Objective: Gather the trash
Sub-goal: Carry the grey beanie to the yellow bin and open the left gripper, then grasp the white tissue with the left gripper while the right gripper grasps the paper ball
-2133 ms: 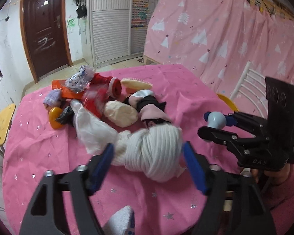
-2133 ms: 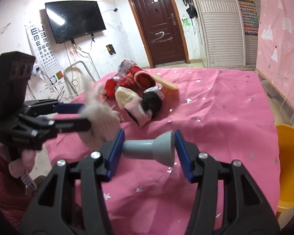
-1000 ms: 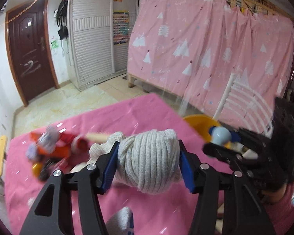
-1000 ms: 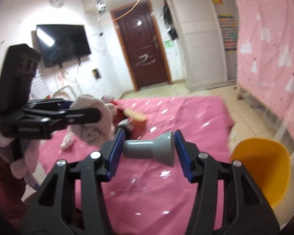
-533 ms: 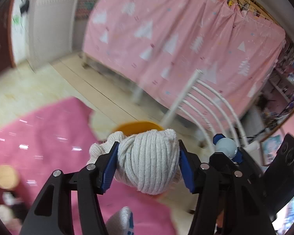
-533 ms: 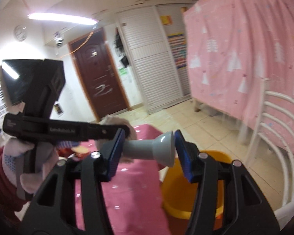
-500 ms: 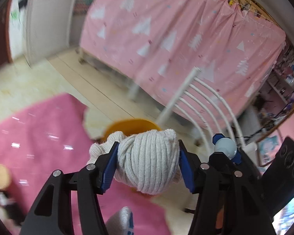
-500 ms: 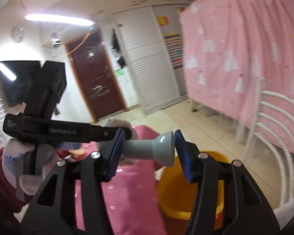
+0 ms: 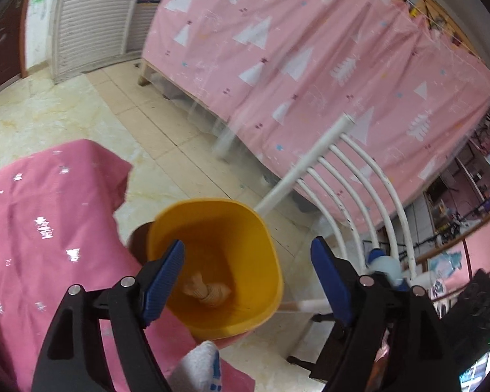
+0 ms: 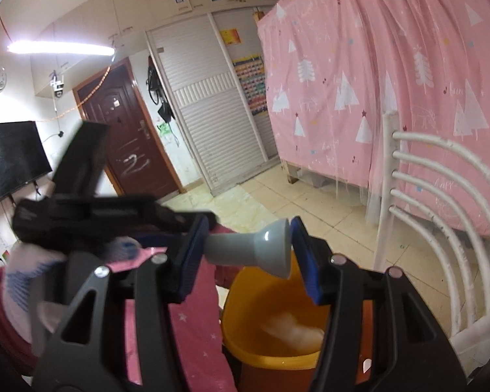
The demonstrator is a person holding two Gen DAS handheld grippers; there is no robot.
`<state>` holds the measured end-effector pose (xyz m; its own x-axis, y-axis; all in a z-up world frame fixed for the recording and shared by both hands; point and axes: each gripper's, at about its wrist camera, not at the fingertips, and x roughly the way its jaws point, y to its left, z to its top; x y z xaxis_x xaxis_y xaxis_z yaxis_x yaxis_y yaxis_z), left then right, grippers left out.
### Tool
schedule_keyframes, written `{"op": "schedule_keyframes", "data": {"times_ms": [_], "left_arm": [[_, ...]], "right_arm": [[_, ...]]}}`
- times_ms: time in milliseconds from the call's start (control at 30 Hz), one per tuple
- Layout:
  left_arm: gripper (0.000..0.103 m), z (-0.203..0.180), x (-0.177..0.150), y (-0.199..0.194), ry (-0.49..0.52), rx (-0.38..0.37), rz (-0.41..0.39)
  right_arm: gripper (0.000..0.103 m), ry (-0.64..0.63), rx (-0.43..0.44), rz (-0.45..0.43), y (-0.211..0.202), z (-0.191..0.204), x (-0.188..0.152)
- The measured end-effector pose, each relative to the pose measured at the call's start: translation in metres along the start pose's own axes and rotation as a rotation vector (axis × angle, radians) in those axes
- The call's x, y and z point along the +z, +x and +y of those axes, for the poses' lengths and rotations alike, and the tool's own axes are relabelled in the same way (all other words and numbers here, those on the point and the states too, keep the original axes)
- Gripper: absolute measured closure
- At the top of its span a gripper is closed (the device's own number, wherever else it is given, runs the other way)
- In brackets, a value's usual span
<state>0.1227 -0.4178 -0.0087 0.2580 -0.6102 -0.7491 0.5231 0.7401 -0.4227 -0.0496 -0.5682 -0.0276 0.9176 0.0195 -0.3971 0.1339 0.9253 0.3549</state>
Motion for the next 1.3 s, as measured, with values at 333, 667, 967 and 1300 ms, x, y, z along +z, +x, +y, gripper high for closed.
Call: {"op": "schedule_keyframes", "data": {"times_ms": [333, 667, 967, 1300], "left_arm": [[0.031, 0.02, -0.02, -0.073, -0.07, 0.009, -0.085], [0.027, 0.038, -0.056, -0.146, -0.052, 0.059, -0.189], [0.025, 0.093, -0.085, -0.203, -0.09, 0.173, -0.266], [0.023, 0.155, -0.111, -0.253, -0.154, 0.296, -0.325]], "right_arm": [[0.028, 0.017, -0.076, 0.177, 0.075, -0.018, -0.038], [0.024, -0.052, 0.006, 0.134, 0.058, 0.02, -0.03], [0.018, -0.163, 0.116, 0.128, 0.046, 0.092, -0.034], [0.018, -0.236, 0.205, 0.16, 0.054, 0.157, -0.039]]}}
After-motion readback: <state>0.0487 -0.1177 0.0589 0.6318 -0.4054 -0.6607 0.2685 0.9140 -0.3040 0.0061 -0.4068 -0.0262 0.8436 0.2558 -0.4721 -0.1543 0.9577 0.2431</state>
